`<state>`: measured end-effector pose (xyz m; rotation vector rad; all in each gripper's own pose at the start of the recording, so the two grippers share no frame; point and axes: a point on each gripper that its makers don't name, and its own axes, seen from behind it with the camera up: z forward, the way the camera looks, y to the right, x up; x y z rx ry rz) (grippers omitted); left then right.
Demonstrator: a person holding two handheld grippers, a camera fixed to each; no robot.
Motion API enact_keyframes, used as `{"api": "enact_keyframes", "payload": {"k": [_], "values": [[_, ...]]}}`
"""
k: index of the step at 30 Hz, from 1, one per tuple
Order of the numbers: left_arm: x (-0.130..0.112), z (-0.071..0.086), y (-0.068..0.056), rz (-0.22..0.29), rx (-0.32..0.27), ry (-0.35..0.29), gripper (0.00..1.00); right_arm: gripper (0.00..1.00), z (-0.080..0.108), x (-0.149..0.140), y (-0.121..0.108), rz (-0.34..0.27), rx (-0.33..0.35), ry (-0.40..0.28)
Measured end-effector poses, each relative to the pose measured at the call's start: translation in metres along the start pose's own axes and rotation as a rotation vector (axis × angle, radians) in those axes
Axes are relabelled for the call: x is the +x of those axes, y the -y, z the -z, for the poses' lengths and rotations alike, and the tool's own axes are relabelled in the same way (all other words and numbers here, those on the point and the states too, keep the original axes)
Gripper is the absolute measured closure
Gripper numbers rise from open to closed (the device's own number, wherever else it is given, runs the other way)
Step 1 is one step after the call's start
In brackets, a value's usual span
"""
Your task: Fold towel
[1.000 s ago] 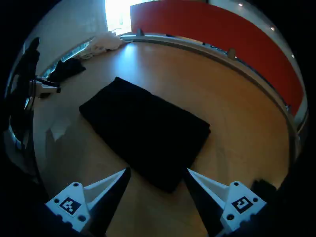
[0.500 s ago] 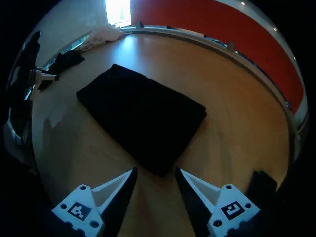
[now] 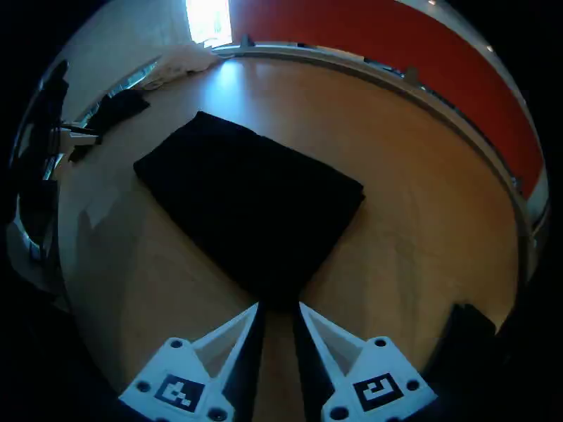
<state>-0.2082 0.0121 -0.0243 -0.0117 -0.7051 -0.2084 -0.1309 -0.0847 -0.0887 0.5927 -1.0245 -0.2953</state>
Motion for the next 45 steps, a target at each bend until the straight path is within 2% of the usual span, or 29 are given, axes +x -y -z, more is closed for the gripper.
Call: {"api": "enact_keyframes", "payload": {"k": [4,8,15,24,35,45], "values": [[0.0,0.0,-0.001,-0.001,0.0,0.001,0.07,0.93,0.0,0.001,0.001,0.003,0.001,-0.005],[0.0,0.001,-0.001,-0.003,0.0,0.001,0.07,0.96,0.001,0.004,0.003,0.006,0.002,-0.019],[-0.001,0.003,-0.001,-0.003,0.001,-0.001,0.07,0.97,0.004,0.01,0.004,0.019,-0.005,-0.04],[-0.001,0.004,-0.001,0.0,0.0,-0.004,0.07,0.97,0.017,0.032,0.001,0.053,-0.024,-0.087],[0.001,0.009,0.0,0.006,0.001,-0.017,0.07,0.97,0.035,0.075,0.004,0.124,-0.028,-0.15],[0.003,0.015,0.005,0.029,0.002,-0.034,0.07,0.97,0.041,0.125,0.02,0.208,-0.015,-0.207]]}}
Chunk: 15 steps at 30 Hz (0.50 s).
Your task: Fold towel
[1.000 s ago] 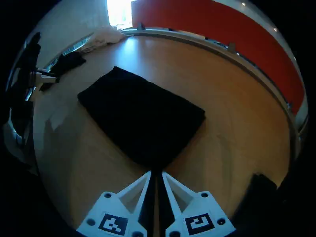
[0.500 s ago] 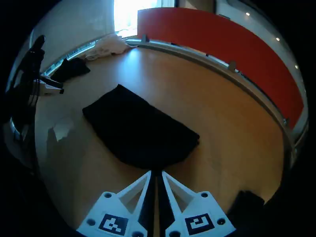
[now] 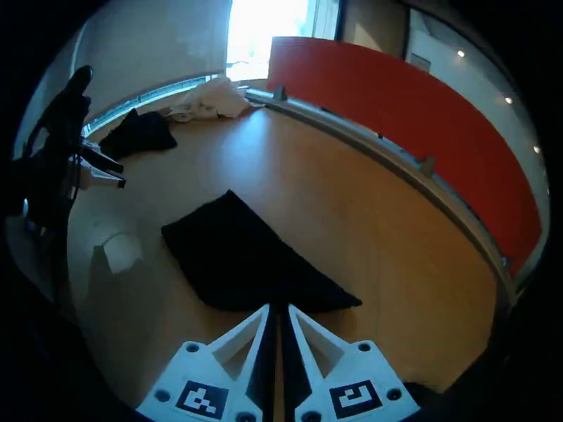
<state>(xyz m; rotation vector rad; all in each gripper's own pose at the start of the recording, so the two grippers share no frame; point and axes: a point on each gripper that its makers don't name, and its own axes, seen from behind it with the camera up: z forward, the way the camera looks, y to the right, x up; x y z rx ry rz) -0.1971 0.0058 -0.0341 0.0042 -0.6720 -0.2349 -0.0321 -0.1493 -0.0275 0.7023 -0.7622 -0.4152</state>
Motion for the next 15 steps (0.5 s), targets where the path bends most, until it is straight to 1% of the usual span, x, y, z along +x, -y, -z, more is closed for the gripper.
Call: {"api": "enact_keyframes", "payload": {"k": [8,15], "values": [[0.003,0.005,0.003,0.016,0.0,-0.014,0.07,0.97,-0.007,0.04,0.01,0.064,0.024,-0.037],[0.003,0.01,0.003,0.029,-0.005,-0.024,0.07,0.97,-0.015,0.064,0.024,0.12,0.051,-0.048]]}}
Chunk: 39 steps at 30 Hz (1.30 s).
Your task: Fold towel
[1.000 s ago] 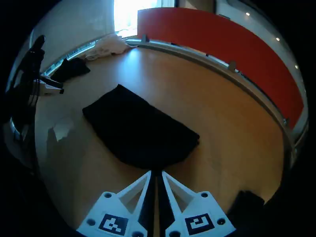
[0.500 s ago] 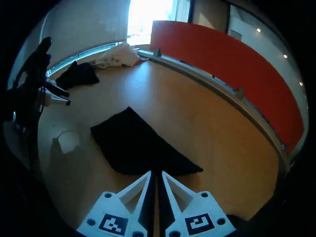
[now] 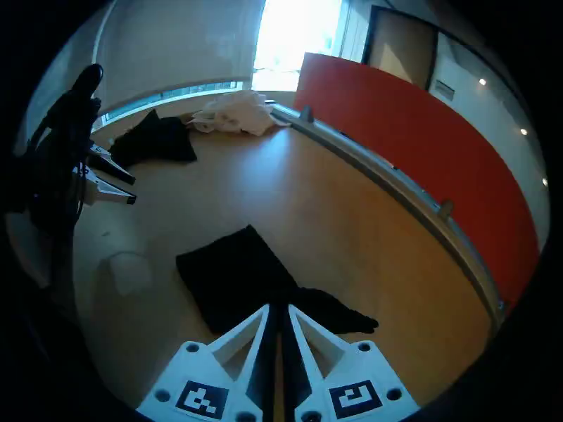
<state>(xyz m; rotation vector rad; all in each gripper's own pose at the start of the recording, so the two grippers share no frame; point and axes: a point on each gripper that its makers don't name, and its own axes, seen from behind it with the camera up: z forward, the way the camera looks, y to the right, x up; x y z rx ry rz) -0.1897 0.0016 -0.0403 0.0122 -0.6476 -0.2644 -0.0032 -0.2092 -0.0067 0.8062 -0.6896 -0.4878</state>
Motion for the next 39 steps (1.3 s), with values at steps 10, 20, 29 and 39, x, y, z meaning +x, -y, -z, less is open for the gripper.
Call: {"api": "enact_keyframes", "payload": {"k": [10,20,29,39], "values": [[-0.001,0.014,0.006,0.021,0.015,-0.023,0.06,0.97,-0.029,0.032,0.034,0.074,0.08,0.002],[-0.004,0.03,0.015,0.076,0.045,-0.052,0.07,0.97,-0.092,0.032,0.098,0.106,0.219,0.059],[-0.012,0.034,0.019,0.131,0.047,-0.058,0.07,0.97,-0.125,0.013,0.131,0.097,0.278,0.125],[-0.01,0.031,0.019,0.128,0.048,-0.053,0.06,0.7,-0.12,0.014,0.126,0.065,0.278,0.126]]}}
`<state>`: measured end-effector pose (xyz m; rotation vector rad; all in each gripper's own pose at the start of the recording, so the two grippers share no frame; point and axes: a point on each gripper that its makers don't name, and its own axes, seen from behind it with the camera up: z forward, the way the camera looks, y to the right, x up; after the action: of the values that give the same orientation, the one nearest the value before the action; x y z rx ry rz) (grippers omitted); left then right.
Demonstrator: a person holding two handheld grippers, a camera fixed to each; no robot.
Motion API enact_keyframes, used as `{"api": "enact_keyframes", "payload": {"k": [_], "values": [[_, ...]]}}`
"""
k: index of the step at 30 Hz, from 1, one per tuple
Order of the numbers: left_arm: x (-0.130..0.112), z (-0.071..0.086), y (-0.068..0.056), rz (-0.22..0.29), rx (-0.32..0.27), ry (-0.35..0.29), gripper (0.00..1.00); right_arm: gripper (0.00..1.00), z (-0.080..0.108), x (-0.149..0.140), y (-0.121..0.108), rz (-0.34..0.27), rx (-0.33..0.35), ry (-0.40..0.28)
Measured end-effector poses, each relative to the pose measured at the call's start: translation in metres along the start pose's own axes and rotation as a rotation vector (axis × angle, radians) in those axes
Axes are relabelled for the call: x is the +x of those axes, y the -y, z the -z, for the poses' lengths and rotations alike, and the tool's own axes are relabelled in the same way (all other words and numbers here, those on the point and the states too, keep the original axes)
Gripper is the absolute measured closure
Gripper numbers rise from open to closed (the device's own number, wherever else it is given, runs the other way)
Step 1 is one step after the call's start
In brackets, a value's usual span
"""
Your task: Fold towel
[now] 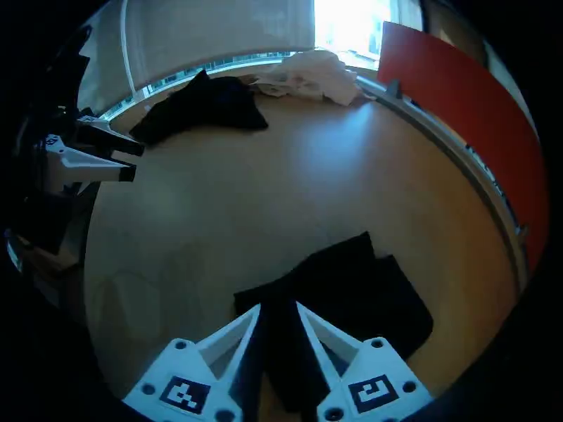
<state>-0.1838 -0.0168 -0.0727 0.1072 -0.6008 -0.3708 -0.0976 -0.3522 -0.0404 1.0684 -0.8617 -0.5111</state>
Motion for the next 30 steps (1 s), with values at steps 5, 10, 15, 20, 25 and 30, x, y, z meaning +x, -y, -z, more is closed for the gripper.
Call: {"api": "enact_keyframes", "payload": {"k": [5,10,15,20,25,30], "values": [[0.002,-0.002,-0.002,-0.002,-0.002,0.0,0.07,0.26,0.006,-0.003,-0.004,-0.018,-0.015,-0.008],[0.003,-0.004,-0.004,-0.005,-0.003,0.001,0.06,0.22,0.011,-0.007,-0.006,-0.046,-0.023,-0.017],[0.003,-0.006,-0.004,-0.009,-0.001,0.003,0.06,0.16,0.017,-0.011,-0.007,-0.063,-0.033,-0.026],[0.004,-0.007,-0.004,-0.01,0.0,0.003,0.07,0.13,0.022,-0.013,-0.008,-0.068,-0.033,-0.03],[0.005,-0.007,-0.004,-0.01,0.002,0.001,0.07,0.0,0.026,-0.012,-0.008,-0.059,-0.028,-0.036],[0.007,-0.008,-0.005,-0.008,0.001,-0.004,0.07,0.0,0.029,-0.014,-0.01,-0.049,-0.035,-0.038]]}}
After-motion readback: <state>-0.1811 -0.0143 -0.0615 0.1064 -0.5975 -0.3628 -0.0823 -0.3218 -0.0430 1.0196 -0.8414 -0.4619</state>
